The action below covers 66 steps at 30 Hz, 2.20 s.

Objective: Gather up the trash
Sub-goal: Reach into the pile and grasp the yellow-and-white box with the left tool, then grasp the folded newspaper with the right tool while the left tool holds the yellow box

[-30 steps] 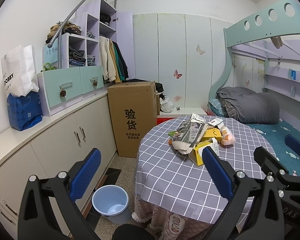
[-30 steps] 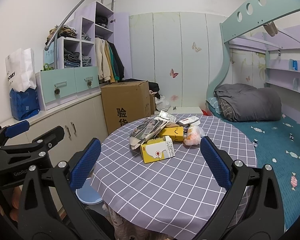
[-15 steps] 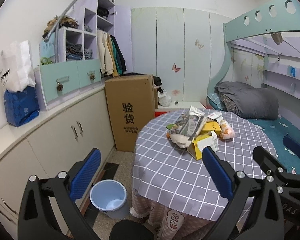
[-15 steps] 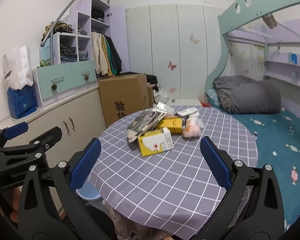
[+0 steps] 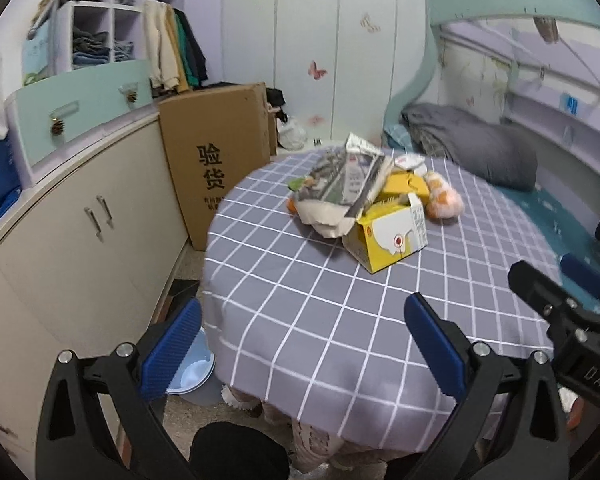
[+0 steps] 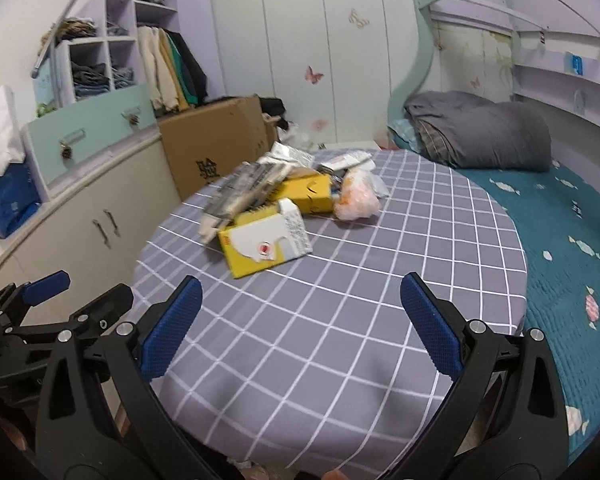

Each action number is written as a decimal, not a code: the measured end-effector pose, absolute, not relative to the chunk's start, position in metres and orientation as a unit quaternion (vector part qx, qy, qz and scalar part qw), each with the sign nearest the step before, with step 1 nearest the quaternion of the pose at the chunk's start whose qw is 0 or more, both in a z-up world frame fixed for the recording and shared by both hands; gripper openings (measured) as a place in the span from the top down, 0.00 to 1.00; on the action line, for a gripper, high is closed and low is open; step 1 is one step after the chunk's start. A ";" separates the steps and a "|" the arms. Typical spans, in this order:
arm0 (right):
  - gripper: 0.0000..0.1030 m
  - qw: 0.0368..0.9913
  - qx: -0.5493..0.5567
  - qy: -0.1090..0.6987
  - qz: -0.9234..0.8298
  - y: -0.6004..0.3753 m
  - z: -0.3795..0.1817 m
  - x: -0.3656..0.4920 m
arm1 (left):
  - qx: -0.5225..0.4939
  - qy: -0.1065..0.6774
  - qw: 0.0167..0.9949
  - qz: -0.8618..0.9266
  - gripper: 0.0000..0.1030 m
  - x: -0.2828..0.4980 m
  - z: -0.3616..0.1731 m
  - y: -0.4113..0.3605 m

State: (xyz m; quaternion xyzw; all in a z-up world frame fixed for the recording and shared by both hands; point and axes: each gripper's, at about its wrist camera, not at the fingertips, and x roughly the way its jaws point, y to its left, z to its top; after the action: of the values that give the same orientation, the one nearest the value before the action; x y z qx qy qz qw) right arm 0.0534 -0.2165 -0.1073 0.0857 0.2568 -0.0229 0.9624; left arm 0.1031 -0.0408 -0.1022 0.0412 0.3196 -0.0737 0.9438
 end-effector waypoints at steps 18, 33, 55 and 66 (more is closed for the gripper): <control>0.06 0.945 0.139 0.289 -0.060 -0.284 -0.136 0.115 | -0.007 0.378 0.906 -0.188 0.06 0.200 -0.137 -0.104; 0.06 0.938 0.124 0.324 -0.011 -0.311 -0.147 0.155 | -0.039 0.419 0.882 -0.211 0.49 0.250 -0.159 -0.145; 0.06 0.942 0.137 0.307 0.020 -0.299 -0.126 0.136 | -0.041 0.313 0.919 -0.235 0.97 0.178 -0.093 -0.118; 0.06 0.937 0.144 0.308 0.078 -0.237 -0.115 0.173 | -0.065 0.272 0.955 -0.099 0.97 0.184 -0.066 -0.033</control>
State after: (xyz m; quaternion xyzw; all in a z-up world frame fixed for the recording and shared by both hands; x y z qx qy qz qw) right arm 0.1733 -0.2370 -0.1151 0.1444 0.3080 0.0778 0.9371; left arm 0.1837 -0.0326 -0.0656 -0.0646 0.2717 -0.0991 0.9551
